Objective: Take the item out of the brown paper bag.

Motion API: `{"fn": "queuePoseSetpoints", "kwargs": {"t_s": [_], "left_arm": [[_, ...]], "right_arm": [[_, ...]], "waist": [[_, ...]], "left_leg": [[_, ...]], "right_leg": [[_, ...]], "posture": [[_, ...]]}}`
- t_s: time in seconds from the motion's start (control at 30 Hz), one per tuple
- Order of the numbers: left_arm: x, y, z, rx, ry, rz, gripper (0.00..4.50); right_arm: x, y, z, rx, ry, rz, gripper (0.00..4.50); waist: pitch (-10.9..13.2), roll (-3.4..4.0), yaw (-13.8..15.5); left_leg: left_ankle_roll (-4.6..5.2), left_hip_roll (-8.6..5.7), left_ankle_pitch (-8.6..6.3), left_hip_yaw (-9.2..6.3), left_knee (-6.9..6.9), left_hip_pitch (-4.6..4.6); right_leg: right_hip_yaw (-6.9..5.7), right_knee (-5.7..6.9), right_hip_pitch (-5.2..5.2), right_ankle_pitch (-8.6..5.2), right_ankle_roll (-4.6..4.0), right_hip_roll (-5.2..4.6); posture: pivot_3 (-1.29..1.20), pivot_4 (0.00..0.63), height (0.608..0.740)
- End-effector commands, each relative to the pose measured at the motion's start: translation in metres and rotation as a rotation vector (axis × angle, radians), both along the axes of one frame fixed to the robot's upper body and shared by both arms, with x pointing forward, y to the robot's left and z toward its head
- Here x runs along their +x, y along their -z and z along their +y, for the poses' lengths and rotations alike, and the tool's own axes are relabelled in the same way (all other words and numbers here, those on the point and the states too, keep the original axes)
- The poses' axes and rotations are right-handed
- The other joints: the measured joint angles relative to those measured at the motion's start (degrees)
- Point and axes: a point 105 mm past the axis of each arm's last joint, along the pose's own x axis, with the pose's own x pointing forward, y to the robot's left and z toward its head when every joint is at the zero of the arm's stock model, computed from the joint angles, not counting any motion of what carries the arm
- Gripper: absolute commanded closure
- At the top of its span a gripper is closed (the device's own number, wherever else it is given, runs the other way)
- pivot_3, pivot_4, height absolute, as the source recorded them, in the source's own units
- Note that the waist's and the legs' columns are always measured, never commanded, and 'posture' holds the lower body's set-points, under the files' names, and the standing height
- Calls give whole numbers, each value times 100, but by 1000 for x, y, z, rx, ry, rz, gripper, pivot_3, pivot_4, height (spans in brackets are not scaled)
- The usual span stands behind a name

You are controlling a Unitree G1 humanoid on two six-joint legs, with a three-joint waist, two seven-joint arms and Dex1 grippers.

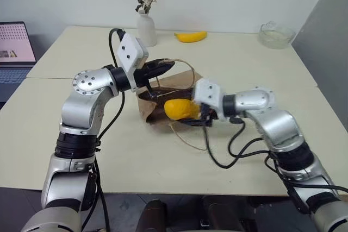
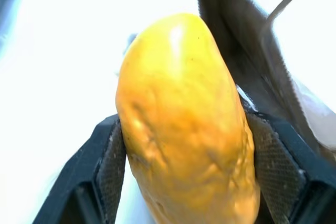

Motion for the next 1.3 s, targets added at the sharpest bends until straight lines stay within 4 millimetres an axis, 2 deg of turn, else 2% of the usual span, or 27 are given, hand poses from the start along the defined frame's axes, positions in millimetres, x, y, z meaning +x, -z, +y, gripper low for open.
{"fn": "queuePoseSetpoints", "kwargs": {"t_s": [0.03, 0.13, 0.2, 0.3, 0.33, 0.4, 0.47, 0.57, 0.7, 0.73, 0.83, 0.93, 1.03, 1.13, 1.23, 1.3], "left_arm": [[-1, -9, -1, 8, -5, -55, 4500], [1, -5, 2, 12, -16, -49, 4500], [2, -3, 3, 13, -18, -45, 4500], [5, -2, 3, 23, -13, -49, 4500], [5, -2, 3, 25, -12, -51, 4500], [6, -2, 3, 32, -11, -54, 4500], [7, 0, 3, 37, -10, -54, 4500], [7, 1, 3, 41, -9, -52, 4500], [6, 3, 4, 44, -9, -50, 4500], [6, 3, 4, 45, -10, -49, 4500], [7, 4, 6, 48, -17, -48, 4500], [10, 4, 11, 50, -33, -49, 4500], [16, 4, 20, 68, -71, -58, 4500], [22, 3, 30, 92, -85, -38, 4500], [25, 2, 37, 144, -87, -33, 3880], [26, 0, 41, 162, -89, -36, 3239]], "right_arm": [[-10, -42, -23, 146, 34, -17, 1498], [5, -54, -63, 182, 213, -35, 1499], [22, -44, -95, 109, 364, -66, 1499], [51, -8, -138, -173, 560, -157, 1500], [55, -1, -145, -230, 577, -179, 1500], [67, 25, -165, -399, 627, -218, 1500], [70, 48, -176, -558, 602, -256, 1500], [70, 62, -175, -588, 560, -239, 1500], [64, 71, -177, -599, 523, -199, 131], [62, 70, -177, -588, 517, -186, 22], [52, 55, -177, -533, 509, -160, 22], [40, 28, -171, -397, 515, -153, 22], [16, -3, -137, -123, 428, -111, 22], [-8, -21, -97, 85, 313, -65, 22], [-13, -32, -77, 200, 292, -60, 0], [-13, -36, -68, 232, 287, -62, 0]], "waist": [[0, 0, 0], [0, 0, 1], [0, 0, 12], [-1, -2, 11], [-1, -2, 4], [0, -2, -13], [0, -1, -35], [4, 5, -36], [7, 10, -25], [7, 10, -19], [7, 10, -5], [7, 10, 2], [7, 10, -5], [8, 9, -28], [10, 13, -22], [11, 15, -16]], "left_leg": [[0, 0, 0, 0, 0, 1], [0, 0, 0, 0, -1, 2], [0, -2, 0, 1, 0, 1], [1, -8, 0, 8, 0, 3], [1, -8, 0, 15, 0, 4], [1, -8, 0, 23, -1, 6], [1, -3, 0, 28, -2, 6], [1, 3, 0, 26, -8, 4], [0, 3, 0, 22, -7, 3], [0, 3, 0, 21, -5, 3], [0, -3, 0, 22, -2, 2], [0, -4, 0, 20, 0, 0], [0, -3, 0, 18, 0, 2], [0, 8, 0, 6, -2, 13], [-4, 11, 3, -5, -3, 16], [-13, 3, 8, 1, -2, 16]], "right_leg": [[0, -1, 1, 0, 0, 0], [0, -1, 1, 0, 0, 0], [-1, -1, 2, 0, 0, -1], [3, -7, 7, -1, 1, -3], [9, -7, 5, 0, 2, -3], [15, -7, 3, 0, 3, -3], [21, -4, -2, 0, 4, 1], [19, -3, -8, 0, 3, 7], [17, -1, -9, 0, 3, 8], [15, -1, -7, 0, 3, 8], [16, -3, -4, 0, 4, 4], [15, -5, -2, 1, 4, 2], [14, -2, -1, 1, 4, 2], [7, 5, 5, 1, 4, 10], [-3, 14, 5, 1, 3, 14], [1, 16, 5, 1, 3, 10]], "posture": [[0, 150, 740], [0, 150, 740], [0, 150, 740], [0, 150, 740], [0, 150, 740], [0, 150, 740], [0, 150, 740], [0, 150, 740], [0, 150, 740], [0, 150, 740], [0, 150, 740], [0, 150, 740], [0, 150, 740], [0, 150, 740], [0, 150, 740], [0, 150, 740]]}}
